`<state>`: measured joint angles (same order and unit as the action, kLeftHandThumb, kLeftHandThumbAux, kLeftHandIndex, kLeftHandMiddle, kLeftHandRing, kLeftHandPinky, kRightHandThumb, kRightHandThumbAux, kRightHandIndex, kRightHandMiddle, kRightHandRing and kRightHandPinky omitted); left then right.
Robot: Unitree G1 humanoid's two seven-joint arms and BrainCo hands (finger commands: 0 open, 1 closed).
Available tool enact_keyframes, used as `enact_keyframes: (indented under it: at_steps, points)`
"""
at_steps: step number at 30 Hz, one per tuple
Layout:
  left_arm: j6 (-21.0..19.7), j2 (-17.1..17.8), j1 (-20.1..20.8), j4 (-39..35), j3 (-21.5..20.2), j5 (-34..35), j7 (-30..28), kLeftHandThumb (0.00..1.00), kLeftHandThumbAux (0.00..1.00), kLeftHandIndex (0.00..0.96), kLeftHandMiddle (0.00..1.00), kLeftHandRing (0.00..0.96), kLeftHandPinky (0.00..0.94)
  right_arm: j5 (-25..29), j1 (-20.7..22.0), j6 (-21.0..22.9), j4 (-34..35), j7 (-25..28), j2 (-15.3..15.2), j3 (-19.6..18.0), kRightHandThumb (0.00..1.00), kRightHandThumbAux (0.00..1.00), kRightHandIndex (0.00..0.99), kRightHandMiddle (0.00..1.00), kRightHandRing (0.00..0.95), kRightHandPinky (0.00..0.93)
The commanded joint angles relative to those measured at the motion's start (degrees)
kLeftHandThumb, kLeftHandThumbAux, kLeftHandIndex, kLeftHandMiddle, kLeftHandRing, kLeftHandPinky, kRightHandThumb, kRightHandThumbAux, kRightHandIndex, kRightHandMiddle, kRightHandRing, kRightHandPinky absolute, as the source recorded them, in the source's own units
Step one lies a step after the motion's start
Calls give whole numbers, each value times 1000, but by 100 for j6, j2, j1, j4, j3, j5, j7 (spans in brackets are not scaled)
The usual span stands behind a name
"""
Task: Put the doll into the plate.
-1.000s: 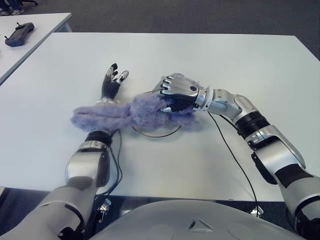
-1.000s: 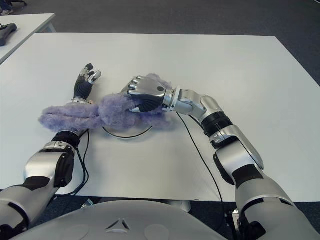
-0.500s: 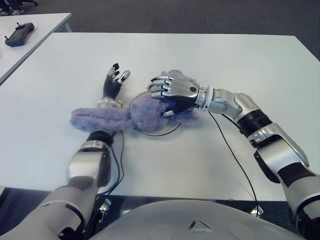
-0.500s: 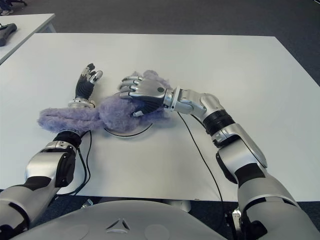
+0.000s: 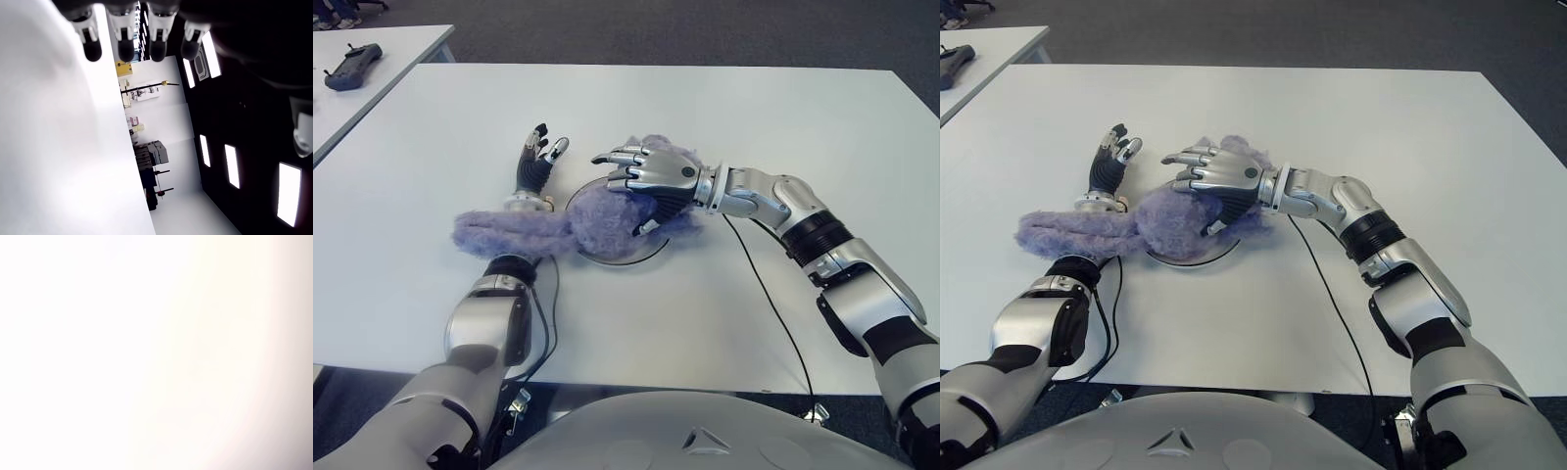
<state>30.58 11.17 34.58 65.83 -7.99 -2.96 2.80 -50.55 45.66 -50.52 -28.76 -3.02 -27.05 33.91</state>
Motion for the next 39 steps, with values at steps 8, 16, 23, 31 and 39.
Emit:
enact_keyframes:
  at_steps: [8, 16, 23, 31, 39]
  points:
    - [-260, -926, -1478, 1039, 239, -230, 90, 0, 410, 0, 0, 0, 0, -540, -200, 102, -180, 362, -160, 514, 89, 483, 0, 0, 0, 0]
    - [-257, -934, -1478, 1036, 214, -205, 0, 0, 418, 0, 0, 0, 0, -506, -180, 90, -239, 354, -162, 530, 70, 501, 0, 0, 0, 0]
    - [-261, -941, -1475, 1038, 181, -176, -23, 0, 421, 0, 0, 0, 0, -441, -195, 100, -265, 379, -156, 510, 65, 514, 0, 0, 0, 0]
    - [-213, -948, -1489, 1041, 189, -192, 8, 0, 418, 0, 0, 0, 0, -381, -257, 125, -270, 213, -117, 430, 56, 495, 0, 0, 0, 0]
    - [-201, -989, -1451, 1040, 148, -148, -15, 0, 420, 0, 0, 0, 0, -283, -342, 183, -205, -235, -61, 236, 60, 438, 0, 0, 0, 0]
